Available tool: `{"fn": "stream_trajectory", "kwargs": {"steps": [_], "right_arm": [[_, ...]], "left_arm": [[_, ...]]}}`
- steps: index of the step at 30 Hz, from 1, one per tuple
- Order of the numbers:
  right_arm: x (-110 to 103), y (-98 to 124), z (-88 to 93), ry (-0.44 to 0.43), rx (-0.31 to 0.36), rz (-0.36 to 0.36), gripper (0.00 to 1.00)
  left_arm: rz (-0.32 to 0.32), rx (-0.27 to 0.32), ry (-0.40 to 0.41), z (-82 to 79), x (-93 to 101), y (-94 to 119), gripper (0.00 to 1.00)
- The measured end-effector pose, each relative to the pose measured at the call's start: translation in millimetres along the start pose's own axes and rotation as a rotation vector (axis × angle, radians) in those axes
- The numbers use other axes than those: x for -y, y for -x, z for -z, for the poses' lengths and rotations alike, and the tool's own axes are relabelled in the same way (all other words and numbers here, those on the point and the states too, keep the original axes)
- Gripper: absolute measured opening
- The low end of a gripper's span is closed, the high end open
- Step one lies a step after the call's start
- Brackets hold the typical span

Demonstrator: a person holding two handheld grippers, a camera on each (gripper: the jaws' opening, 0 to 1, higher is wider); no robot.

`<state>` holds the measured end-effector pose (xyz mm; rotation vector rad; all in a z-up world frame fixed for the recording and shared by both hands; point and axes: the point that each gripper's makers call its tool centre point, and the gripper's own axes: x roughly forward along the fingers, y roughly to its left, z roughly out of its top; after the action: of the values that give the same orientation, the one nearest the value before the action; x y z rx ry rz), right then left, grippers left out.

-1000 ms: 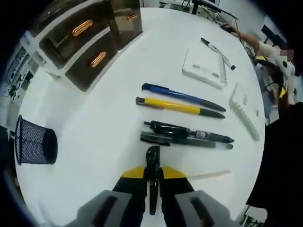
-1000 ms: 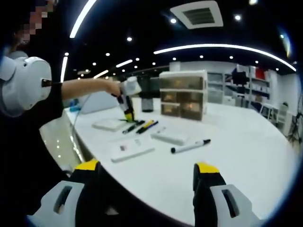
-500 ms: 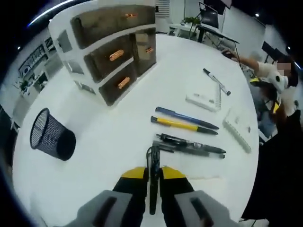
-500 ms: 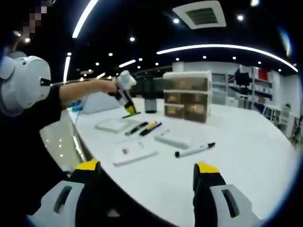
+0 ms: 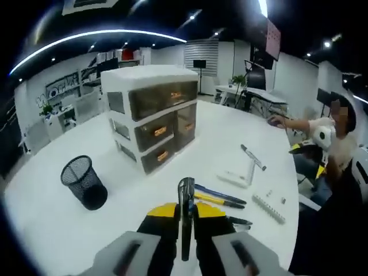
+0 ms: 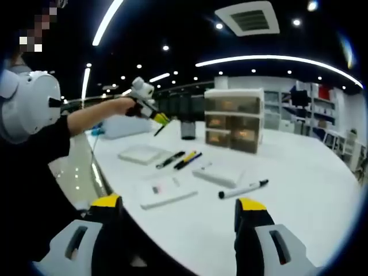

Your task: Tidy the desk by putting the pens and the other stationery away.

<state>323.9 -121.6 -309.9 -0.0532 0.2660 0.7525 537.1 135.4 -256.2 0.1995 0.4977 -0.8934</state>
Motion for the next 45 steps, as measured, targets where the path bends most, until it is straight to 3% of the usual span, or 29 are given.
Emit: {"fn": "stream_trajectory", "kwargs": {"steps": [11,16,21,27,36,45], "right_arm": [[-1.7,-5.0,-1.5,-0.010,0.007,-0.014,0.75],[-1.9,-7.4,-2.6,-0.018,0.016,-0.017,0.75],[-1.8,-10.9,-3.4,-0.024,0.022,-0.023,0.75],[-1.7,-12.9,-2.4,-0.027,0.020,-0.028,0.75],[-0.5,-11.7,0.0,-0.037,0.024,-0.020,0.75],[0.9,-9.0,-0.3,-0.041,0.033,-0.014,0.75]], "left_arm": [[-0.082,0.322,0.099,-28.7,2.6,38.5,0.10],[-0.093,0.422,0.120,-32.0,3.0,48.3,0.10],[-0.155,0.528,0.095,-39.1,-5.5,62.3,0.10],[-0.181,0.586,0.101,-47.0,-13.0,69.6,0.10],[-0.241,0.623,0.053,-68.9,-25.4,76.5,0.10],[-0.318,0.651,0.007,-94.7,-55.5,79.8,0.10]]}}
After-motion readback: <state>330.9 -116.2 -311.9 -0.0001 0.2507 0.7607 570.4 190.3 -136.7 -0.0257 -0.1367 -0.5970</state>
